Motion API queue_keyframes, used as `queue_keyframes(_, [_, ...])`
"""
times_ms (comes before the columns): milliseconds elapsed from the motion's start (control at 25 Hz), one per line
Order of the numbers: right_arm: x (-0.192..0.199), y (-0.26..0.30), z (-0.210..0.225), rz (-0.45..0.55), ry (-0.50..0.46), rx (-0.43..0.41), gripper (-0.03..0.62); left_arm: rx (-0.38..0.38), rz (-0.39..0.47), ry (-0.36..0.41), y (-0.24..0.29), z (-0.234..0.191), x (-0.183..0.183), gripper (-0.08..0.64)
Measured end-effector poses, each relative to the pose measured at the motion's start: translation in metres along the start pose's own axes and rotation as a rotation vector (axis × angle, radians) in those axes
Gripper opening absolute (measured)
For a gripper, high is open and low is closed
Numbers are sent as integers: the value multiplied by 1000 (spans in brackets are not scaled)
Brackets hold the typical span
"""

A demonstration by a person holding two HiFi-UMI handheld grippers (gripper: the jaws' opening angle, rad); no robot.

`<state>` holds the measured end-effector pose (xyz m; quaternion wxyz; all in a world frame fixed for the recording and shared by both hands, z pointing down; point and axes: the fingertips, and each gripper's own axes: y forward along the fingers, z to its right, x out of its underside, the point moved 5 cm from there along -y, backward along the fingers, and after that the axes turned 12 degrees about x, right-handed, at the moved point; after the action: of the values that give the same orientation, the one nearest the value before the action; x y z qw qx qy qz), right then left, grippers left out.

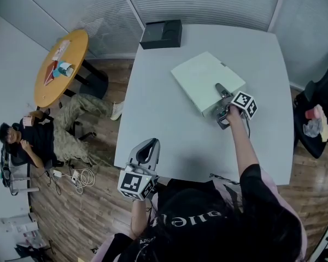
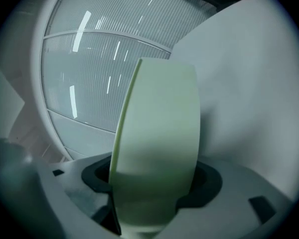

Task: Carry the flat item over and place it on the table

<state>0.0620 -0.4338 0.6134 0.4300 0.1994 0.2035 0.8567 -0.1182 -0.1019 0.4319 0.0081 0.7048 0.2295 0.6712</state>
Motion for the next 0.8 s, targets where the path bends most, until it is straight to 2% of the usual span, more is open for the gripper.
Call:
queue_keyframes(200, [-16,11,-9,67,-46,48,328,-12,-14,-4,-10,-12,6,35])
queue_keyframes(440, [-33,12,-4,175,-180,228,381,-30,-8,-28,-21,-29,12,35])
queue_keyframes(640, [-39,7,9,232,-287,429,410,-60,0,-44,-39,-49,15,35])
queue_keyframes(800, [-39,7,15,240,-391,476,410,-100,11,-41,-52,-62,14,35])
